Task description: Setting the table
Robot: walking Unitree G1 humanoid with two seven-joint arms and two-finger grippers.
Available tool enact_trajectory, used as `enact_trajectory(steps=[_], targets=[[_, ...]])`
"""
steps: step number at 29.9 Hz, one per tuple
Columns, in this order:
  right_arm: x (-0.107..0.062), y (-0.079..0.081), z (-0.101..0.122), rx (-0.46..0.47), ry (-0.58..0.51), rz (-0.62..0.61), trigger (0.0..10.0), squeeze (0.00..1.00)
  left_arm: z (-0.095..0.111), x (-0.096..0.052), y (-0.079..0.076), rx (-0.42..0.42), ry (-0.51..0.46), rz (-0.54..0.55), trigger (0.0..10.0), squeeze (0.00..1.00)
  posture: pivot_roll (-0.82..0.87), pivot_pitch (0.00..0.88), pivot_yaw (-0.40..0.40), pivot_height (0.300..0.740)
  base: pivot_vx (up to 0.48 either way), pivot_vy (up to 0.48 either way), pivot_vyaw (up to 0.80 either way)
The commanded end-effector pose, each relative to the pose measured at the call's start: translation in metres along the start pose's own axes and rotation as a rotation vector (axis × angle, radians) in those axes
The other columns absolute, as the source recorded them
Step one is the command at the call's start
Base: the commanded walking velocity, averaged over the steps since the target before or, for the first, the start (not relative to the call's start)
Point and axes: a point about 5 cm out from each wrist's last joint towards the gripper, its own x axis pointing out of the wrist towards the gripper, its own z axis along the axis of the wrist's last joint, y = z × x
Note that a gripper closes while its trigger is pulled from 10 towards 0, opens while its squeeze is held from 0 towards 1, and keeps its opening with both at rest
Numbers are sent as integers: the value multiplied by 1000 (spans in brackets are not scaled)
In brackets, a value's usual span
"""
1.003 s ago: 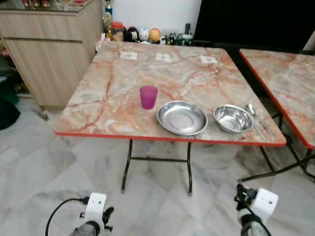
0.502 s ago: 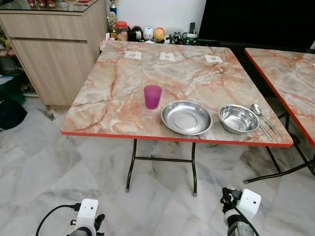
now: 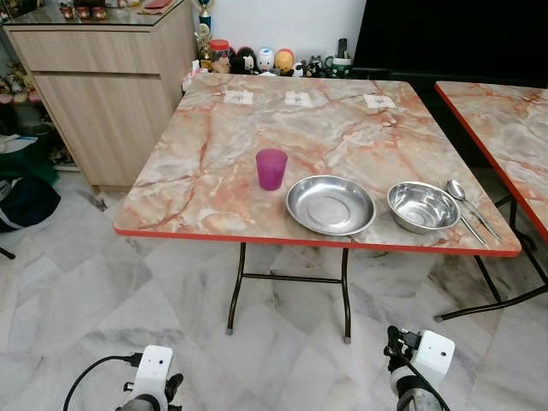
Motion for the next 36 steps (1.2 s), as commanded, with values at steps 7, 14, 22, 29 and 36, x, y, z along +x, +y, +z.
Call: enact_trajectory(steps=[7, 14, 22, 29, 36], targets=[[1, 3, -1, 18, 1, 7, 10000, 0, -18, -6, 1, -16, 67, 8, 10000, 0, 71, 0, -49, 740, 0, 0, 114], [3, 5, 10, -1, -68, 12, 10000, 0, -19, -6, 2, -9, 79, 4, 10000, 0, 64, 0, -44, 740, 0, 0, 0], [15, 20, 59, -26, -304, 53, 10000, 0, -21, -6, 1, 2, 89, -3, 10000, 0, 55, 0, -40, 740, 0, 0, 0], [19, 33, 94, -51, -442, 124, 10000, 0, -24, -7, -1, -7, 100, -6, 10000, 0, 55, 0, -43, 740, 0, 0, 0], [17, 36, 95, -84, -444, 141, 10000, 0, -33, -9, -2, -29, 139, 9, 10000, 0, 55, 0, -47, 740, 0, 116, 114]])
